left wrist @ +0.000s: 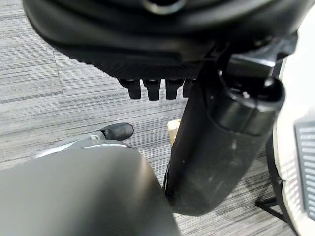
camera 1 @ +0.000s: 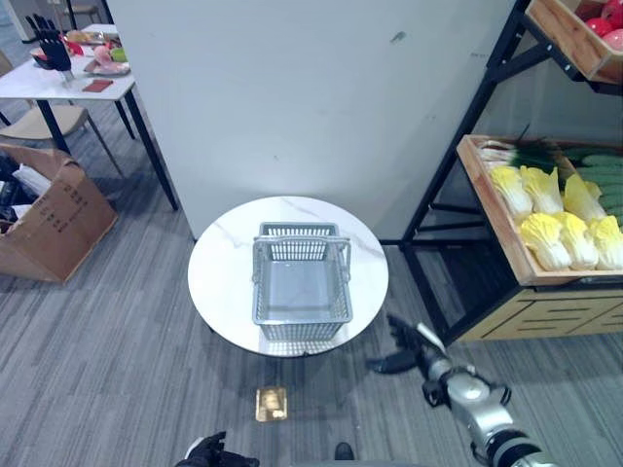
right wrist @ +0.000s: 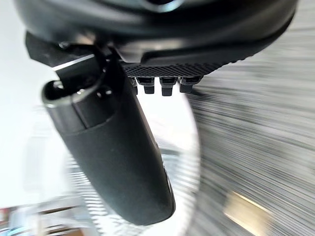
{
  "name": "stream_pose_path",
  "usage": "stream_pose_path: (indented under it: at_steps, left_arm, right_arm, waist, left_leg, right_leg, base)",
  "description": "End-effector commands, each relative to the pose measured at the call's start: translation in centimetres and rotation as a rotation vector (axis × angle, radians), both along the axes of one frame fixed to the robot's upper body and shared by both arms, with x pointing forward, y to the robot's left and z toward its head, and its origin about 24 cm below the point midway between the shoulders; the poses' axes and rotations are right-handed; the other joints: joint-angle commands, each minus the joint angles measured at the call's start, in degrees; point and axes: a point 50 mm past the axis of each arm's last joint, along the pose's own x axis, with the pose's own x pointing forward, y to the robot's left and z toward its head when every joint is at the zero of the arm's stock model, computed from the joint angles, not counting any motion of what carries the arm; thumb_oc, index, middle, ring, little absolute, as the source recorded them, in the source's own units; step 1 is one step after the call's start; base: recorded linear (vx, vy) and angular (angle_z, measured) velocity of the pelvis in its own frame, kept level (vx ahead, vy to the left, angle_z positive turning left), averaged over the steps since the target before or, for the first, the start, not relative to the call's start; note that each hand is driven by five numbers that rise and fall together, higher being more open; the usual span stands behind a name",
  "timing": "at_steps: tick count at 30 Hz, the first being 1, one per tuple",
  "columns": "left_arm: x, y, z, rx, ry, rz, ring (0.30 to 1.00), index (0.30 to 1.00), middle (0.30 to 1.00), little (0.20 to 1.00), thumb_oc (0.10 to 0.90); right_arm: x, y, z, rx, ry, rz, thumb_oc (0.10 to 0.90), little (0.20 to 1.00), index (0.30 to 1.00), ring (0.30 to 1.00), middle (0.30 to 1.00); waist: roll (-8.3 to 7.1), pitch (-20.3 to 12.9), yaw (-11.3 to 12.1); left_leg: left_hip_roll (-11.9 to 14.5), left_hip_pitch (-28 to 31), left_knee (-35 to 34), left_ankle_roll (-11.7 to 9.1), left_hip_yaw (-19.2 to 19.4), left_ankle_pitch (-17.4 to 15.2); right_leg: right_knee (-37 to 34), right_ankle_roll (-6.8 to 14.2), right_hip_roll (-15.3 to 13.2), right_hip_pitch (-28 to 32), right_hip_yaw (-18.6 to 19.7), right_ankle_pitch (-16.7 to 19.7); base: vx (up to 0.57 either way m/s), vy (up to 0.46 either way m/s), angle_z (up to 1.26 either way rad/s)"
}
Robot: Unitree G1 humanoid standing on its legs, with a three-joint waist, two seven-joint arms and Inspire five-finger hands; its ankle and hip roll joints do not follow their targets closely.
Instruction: Get the vegetables into the basket
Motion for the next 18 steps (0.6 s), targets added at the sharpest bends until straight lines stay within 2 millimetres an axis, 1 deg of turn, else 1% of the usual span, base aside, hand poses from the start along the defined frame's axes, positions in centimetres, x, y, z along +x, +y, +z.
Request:
stream_pose_path:
  at_steps: [1,2,3,4,5,6,7,8,10,11,13,14,15,16,17,18]
  left_arm:
    - [-0.3,0.2,-0.1,0.019,0.046,-0.037,1.000,1.000,1.000,1.000,0.900]
    - [-0.4,0.2,-0.1,0.019,0.051,-0.039,1.000,1.000,1.000,1.000,0.900]
    - [-0.4,0.2,-0.1,0.019,0.051,-0.039,1.000,1.000,1.000,1.000,0.900]
    - [-0.4,0.1,-0.1,0.018,0.052,-0.037,1.000,1.000,1.000,1.000,0.900]
    - [-0.5,0.2,-0.1,0.018,0.052,-0.031,1.000,1.000,1.000,1.000,0.900]
    - [-0.4,0.2,-0.1,0.020,0.049,-0.027,1.000,1.000,1.000,1.000,0.900]
    - [-0.3,0.2,-0.1,0.017,0.047,-0.020,1.000,1.000,1.000,1.000,0.900]
    - [-0.2,0.3,0.0,0.021,0.045,-0.013,1.000,1.000,1.000,1.000,0.900]
    - [-0.4,0.3,-0.1,0.020,0.050,-0.012,1.000,1.000,1.000,1.000,0.900]
    - [-0.4,0.3,-0.1,0.020,0.050,-0.011,1.000,1.000,1.000,1.000,0.900]
    - [-0.7,0.3,-0.1,0.015,0.053,0.000,1.000,1.000,1.000,1.000,0.900]
    - [-0.8,0.3,-0.1,0.011,0.056,-0.001,1.000,1.000,1.000,1.000,0.900]
    - [-0.7,0.3,-0.1,0.011,0.055,0.000,1.000,1.000,1.000,1.000,0.900]
    - [-0.7,0.4,-0.1,0.012,0.050,0.002,1.000,1.000,1.000,1.000,0.900]
    - [-0.5,0.3,-0.1,0.013,0.048,0.002,1.000,1.000,1.000,1.000,0.900]
    - [-0.5,0.3,-0.1,0.008,0.046,0.003,1.000,1.000,1.000,1.000,0.900]
  right_arm:
    - [4.8,0.5,5.7,0.024,-0.279,0.000,0.900,1.000,1.000,1.000,1.000]
    - [5.5,1.0,7.0,0.030,-0.328,0.022,0.900,1.000,1.000,1.000,1.000]
    - [5.5,1.0,7.0,0.030,-0.328,0.022,0.900,1.000,1.000,1.000,1.000]
    - [6.0,1.4,8.0,0.029,-0.364,0.037,0.900,1.000,1.000,1.000,1.000]
    - [7.2,2.8,11.2,0.050,-0.486,0.107,0.900,1.000,1.000,1.000,1.000]
    - [7.5,3.3,12.1,0.077,-0.523,0.109,0.900,1.000,1.000,1.000,1.000]
    - [7.9,4.3,13.7,0.110,-0.579,0.150,0.900,1.000,1.000,1.000,1.000]
    - [8.5,6.2,15.8,0.252,-0.643,0.175,0.900,1.000,1.000,1.000,1.000]
    - [8.8,7.3,17.1,0.286,-0.669,0.231,0.900,1.000,1.000,1.000,1.000]
    - [8.8,7.3,17.1,0.286,-0.670,0.231,0.900,1.000,1.000,1.000,1.000]
    - [9.7,8.3,18.7,0.256,-0.694,0.295,0.900,1.000,1.000,1.000,1.000]
    - [10.1,8.4,19.7,0.211,-0.719,0.319,0.900,1.000,1.000,1.000,1.000]
    - [10.1,8.4,19.7,0.211,-0.719,0.319,0.900,1.000,1.000,1.000,1.000]
    - [10.5,8.5,20.9,0.172,-0.750,0.335,0.900,1.000,1.000,1.000,1.000]
    - [10.7,8.4,21.3,0.167,-0.760,0.327,0.900,1.000,1.000,1.000,1.000]
    - [11.1,8.5,22.2,0.158,-0.782,0.329,0.900,1.000,1.000,1.000,1.000]
  waist:
    - [-2.12,1.2,1.6]
    - [-2.29,1.2,1.8]
    - [-2.29,1.2,1.8]
    - [-2.40,1.2,2.0]
    - [-2.73,1.2,2.4]
    - [-2.88,1.2,2.6]
    - [-3.09,1.3,2.9]
    - [-3.52,1.5,3.8]
    - [-3.93,1.6,4.4]
    - [-3.92,1.6,4.4]
    - [-4.74,1.7,5.3]
    - [-5.08,1.9,5.7]
    - [-5.05,1.9,5.6]
    - [-5.43,2.1,6.1]
    - [-5.55,2.3,6.2]
    - [-5.77,2.4,6.5]
  left_leg:
    - [-2.7,-0.2,0.4,0.3,-1.9,-1.3]
    - [-2.7,-0.2,0.4,0.3,-2.0,-1.3]
    - [-2.7,-0.2,0.4,0.3,-2.0,-1.4]
    - [-2.6,-0.3,0.4,0.3,-2.1,-1.4]
    - [-2.7,-0.4,0.4,0.3,-2.2,-1.4]
    - [-2.7,-0.4,0.4,0.3,-2.3,-1.4]
    - [-2.6,-0.4,0.4,0.4,-2.3,-1.4]
    - [-2.6,-0.5,0.4,0.4,-2.6,-1.5]
    - [-2.6,-0.5,0.4,0.5,-2.7,-1.5]
    - [-2.6,-0.5,0.4,0.5,-2.7,-1.5]
    - [-2.5,-0.8,0.4,0.4,-3.1,-1.4]
    - [-2.5,-1.0,0.4,0.4,-3.3,-1.4]
    - [-2.5,-1.0,0.4,0.4,-3.3,-1.4]
    - [-2.4,-1.4,0.4,0.3,-3.7,-1.3]
    - [-2.3,-1.7,0.5,0.3,-3.9,-1.3]
    - [-2.3,-1.9,0.4,0.3,-4.1,-1.2]
  right_leg:
    - [3.2,5.2,-3.5,-1.0,0.5,-0.5]
    - [3.1,5.2,-3.5,-1.0,0.5,-0.5]
    - [3.1,5.2,-3.5,-0.9,0.5,-0.5]
    - [3.1,5.2,-3.5,-0.9,0.5,-0.5]
    - [3.0,5.2,-3.6,-0.8,0.4,-0.5]
    - [3.0,5.2,-3.7,-0.7,0.3,-0.5]
    - [3.0,5.2,-3.8,-0.6,0.3,-0.5]
    - [2.9,5.2,-3.8,-0.6,0.1,-0.5]
    - [2.8,5.2,-3.7,-0.5,0.1,-0.4]
    - [2.8,5.2,-3.7,-0.5,0.1,-0.4]
    - [3.0,5.2,-3.7,-0.5,0.0,-0.6]
    - [2.9,5.2,-3.7,-0.6,-0.1,-0.5]
    - [2.9,5.2,-3.7,-0.6,-0.1,-0.5]
    - [3.1,5.3,-3.7,-0.8,-0.3,-0.6]
    - [3.1,5.3,-3.7,-0.9,-0.4,-0.6]
    - [3.2,5.3,-3.8,-0.9,-0.5,-0.6]
  base:
    - [0.01,0.010,-0.08]
    - [0.01,0.005,-0.07]
    - [0.00,0.000,0.00]
    - [0.00,0.000,0.00]
    - [0.01,0.012,0.04]
    - [0.00,0.000,0.00]
    - [0.00,0.001,0.08]
    - [0.00,0.005,0.09]
    - [0.00,0.002,0.09]
    - [0.01,0.007,0.09]
    - [0.01,0.007,0.11]
    - [0.00,0.000,0.06]
    - [-0.01,-0.008,0.04]
    - [-0.02,-0.017,0.06]
    - [-0.03,-0.017,0.10]
    - [-0.01,-0.007,0.13]
